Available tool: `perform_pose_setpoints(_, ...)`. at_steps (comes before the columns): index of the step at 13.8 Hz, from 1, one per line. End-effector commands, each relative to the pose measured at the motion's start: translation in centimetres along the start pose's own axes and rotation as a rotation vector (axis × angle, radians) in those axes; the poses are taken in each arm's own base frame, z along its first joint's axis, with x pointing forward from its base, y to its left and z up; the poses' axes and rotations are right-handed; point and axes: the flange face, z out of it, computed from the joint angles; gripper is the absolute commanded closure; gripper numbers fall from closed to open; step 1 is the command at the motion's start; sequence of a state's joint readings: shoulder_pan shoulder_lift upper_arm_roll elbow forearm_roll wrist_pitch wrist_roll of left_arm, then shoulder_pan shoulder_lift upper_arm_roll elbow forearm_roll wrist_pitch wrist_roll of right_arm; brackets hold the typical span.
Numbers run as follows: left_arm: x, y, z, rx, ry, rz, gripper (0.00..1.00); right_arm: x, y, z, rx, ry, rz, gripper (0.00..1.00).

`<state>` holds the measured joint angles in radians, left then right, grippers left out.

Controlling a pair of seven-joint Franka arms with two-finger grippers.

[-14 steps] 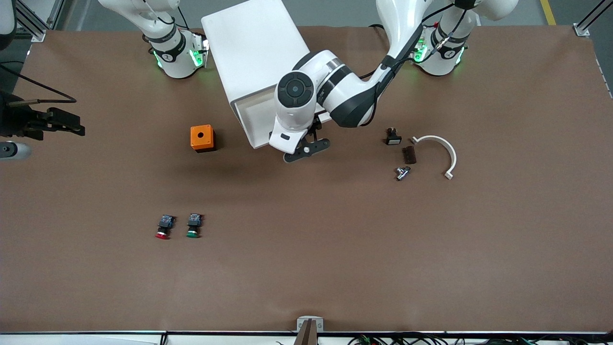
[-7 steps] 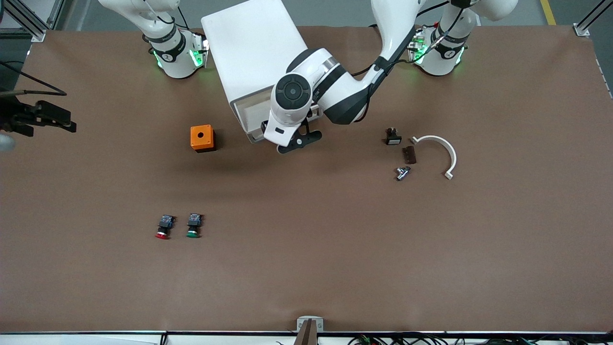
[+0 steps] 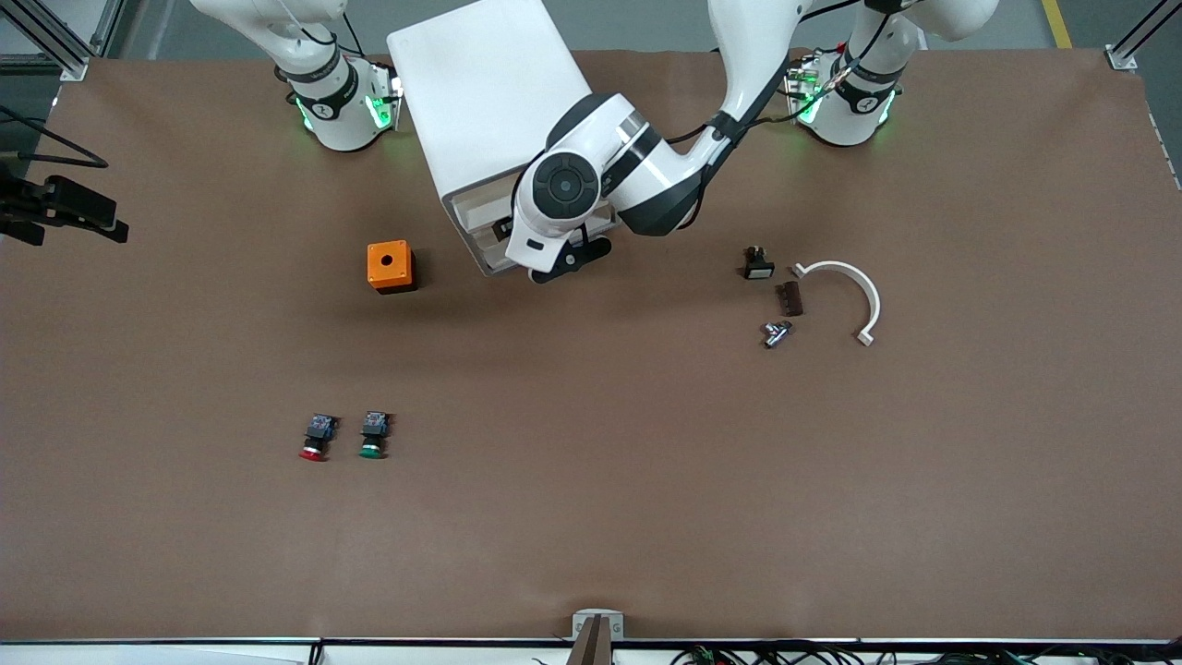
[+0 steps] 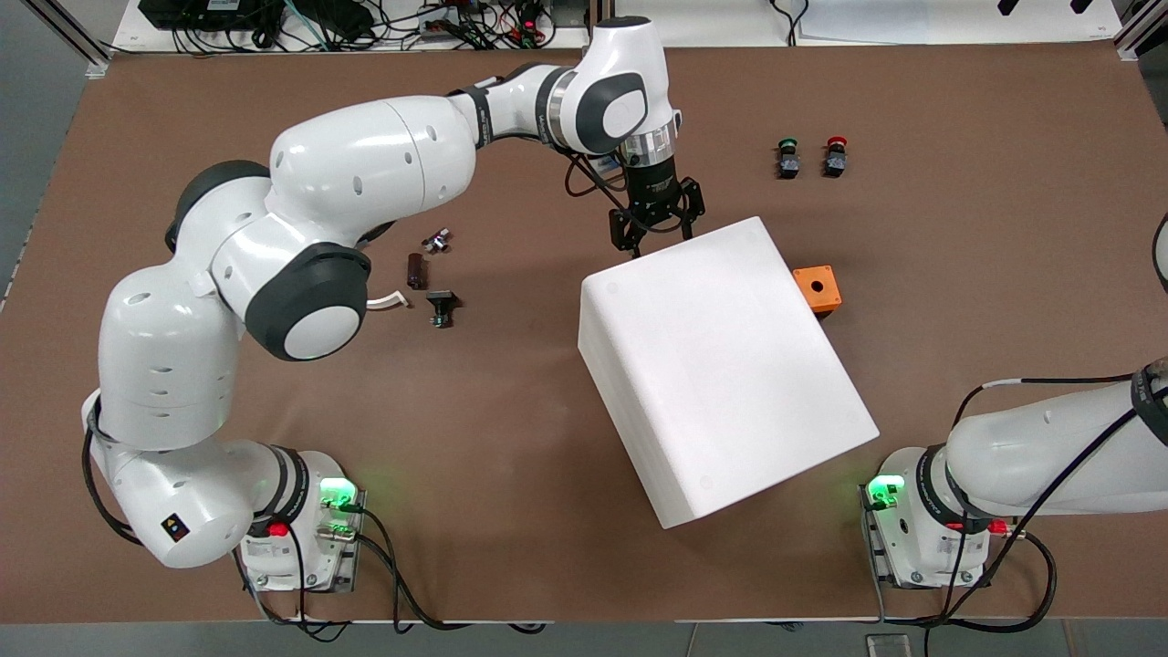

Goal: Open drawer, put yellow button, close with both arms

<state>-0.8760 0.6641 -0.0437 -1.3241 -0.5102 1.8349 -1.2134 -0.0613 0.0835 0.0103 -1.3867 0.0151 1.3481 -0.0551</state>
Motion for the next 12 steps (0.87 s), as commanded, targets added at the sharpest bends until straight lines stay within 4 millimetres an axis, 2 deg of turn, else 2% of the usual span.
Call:
perform_pose_setpoints(1, -1.8, 0.1, 1.2, -0.005, -0.058, -0.047, 0.01, -1.4, 0.4, 0.6, 0.002, -0.019, 0.024, 0.0)
perform_pose_setpoints(5, -1.9, 0.0, 1.8, -0.008, -0.108, -0.081, 0.01, -1.7, -1.1, -0.2, -0.003, 0.024, -0.003, 0.0)
perform_pose_setpoints(9, -1.9, 0.0, 2.0, -0.01, -0.127, -0.089, 0.01, -2.9, -0.5, -1.5, 0.001, 0.048, 0.011, 0.0)
perform_pose_setpoints(12, -1.5, -0.2, 1.2, -0.015, -0.121, -0.083, 0.01, -2.9, 0.0, -0.9, 0.011, 0.04, 0.02, 0.0)
